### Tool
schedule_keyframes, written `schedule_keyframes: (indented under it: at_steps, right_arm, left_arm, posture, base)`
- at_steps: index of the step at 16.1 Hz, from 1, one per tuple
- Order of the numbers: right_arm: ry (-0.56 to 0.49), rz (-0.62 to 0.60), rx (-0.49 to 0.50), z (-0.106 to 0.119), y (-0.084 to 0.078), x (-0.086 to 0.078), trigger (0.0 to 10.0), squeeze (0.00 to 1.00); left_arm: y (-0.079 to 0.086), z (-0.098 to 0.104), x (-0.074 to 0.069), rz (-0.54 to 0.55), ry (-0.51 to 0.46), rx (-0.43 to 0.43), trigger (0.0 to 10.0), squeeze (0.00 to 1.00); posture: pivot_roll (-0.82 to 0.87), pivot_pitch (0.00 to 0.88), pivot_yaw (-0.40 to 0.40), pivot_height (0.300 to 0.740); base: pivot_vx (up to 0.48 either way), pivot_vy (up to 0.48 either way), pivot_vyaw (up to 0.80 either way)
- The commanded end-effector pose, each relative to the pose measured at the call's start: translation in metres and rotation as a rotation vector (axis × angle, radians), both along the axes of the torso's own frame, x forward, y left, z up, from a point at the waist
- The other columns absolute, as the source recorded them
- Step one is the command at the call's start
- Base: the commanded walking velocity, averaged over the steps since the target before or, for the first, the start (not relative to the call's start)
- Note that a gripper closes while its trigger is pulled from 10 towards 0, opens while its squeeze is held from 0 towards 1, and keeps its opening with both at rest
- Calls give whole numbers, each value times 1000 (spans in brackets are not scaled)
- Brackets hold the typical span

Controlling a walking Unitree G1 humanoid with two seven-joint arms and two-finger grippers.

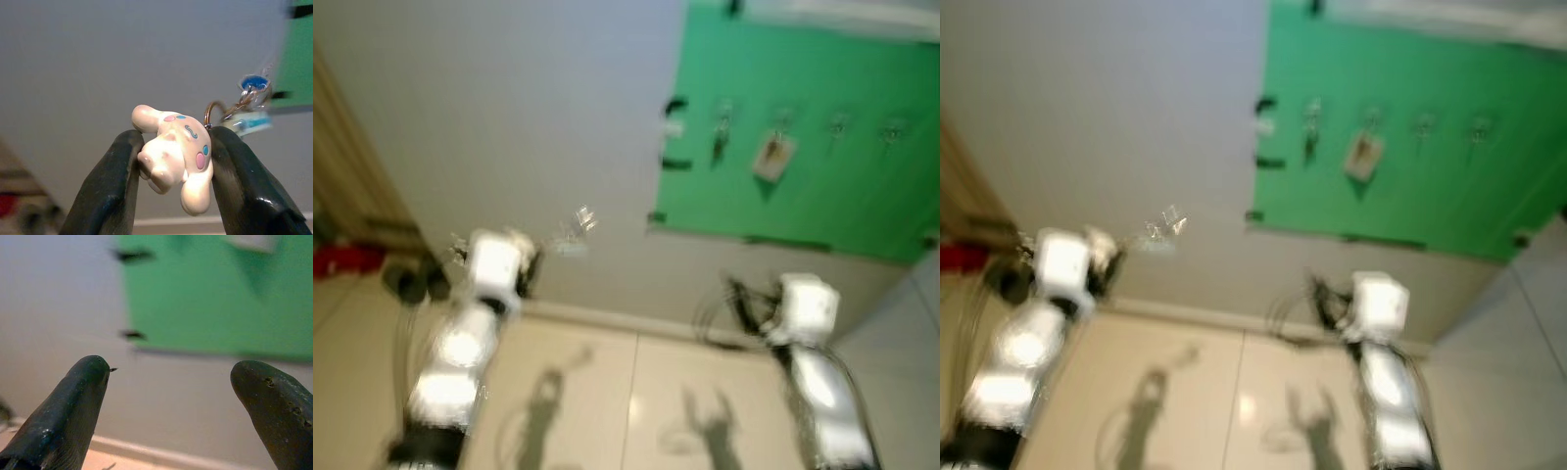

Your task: Hang keys on a hook

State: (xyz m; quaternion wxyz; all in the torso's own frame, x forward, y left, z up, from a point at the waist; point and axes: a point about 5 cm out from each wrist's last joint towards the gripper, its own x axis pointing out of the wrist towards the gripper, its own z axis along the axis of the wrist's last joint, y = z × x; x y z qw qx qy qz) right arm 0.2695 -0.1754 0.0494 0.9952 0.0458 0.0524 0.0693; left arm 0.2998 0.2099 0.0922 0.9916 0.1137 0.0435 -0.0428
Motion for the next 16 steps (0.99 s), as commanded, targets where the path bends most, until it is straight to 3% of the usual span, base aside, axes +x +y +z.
schedule_keyframes:
  at_steps: [1,3,7,9,10,11,13,16]
  right_arm:
    - [-5,6,-65,10,-7,7,10000,0]
    - [-62,80,-61,37,-5,22,10000,0]
    - [-190,310,-84,102,2,41,10000,0]
    - [-206,448,-104,124,11,42,10000,0]
    - [-207,465,-108,127,12,41,10000,0]
    - [-183,588,-176,135,14,37,10000,0]
    - [-166,665,-251,147,11,36,10000,0]
    - [-199,762,-304,174,13,34,10000,0]
  left_arm:
    - [-5,16,11,-66,-19,2,10000,0]
    - [-8,43,25,-220,-36,80,10000,0]
    - [-22,99,39,-543,-100,73,10000,0]
    - [-30,123,39,-711,-191,120,10000,0]
    - [-32,125,37,-758,-189,123,10000,0]
    - [-34,135,41,-848,-194,191,10000,0]
    - [-34,149,45,-936,-162,228,10000,0]
    - [-36,171,48,-1012,-191,288,10000,0]
  posture:
    - [40,0,17,740]
    - [50,0,2,740]
    - [52,0,-17,740]
    - [53,0,-24,740]
    - [52,0,-24,740]
    - [41,0,-18,740]
    - [31,0,-19,740]
    - [19,0,-11,740]
  base:
    - [0,0,0]
    - [0,0,0]
    - [0,0,0]
    - [0,0,0]
    - [0,0,0]
    - [0,0,0]
    - [0,0,0]
    - [0,0,0]
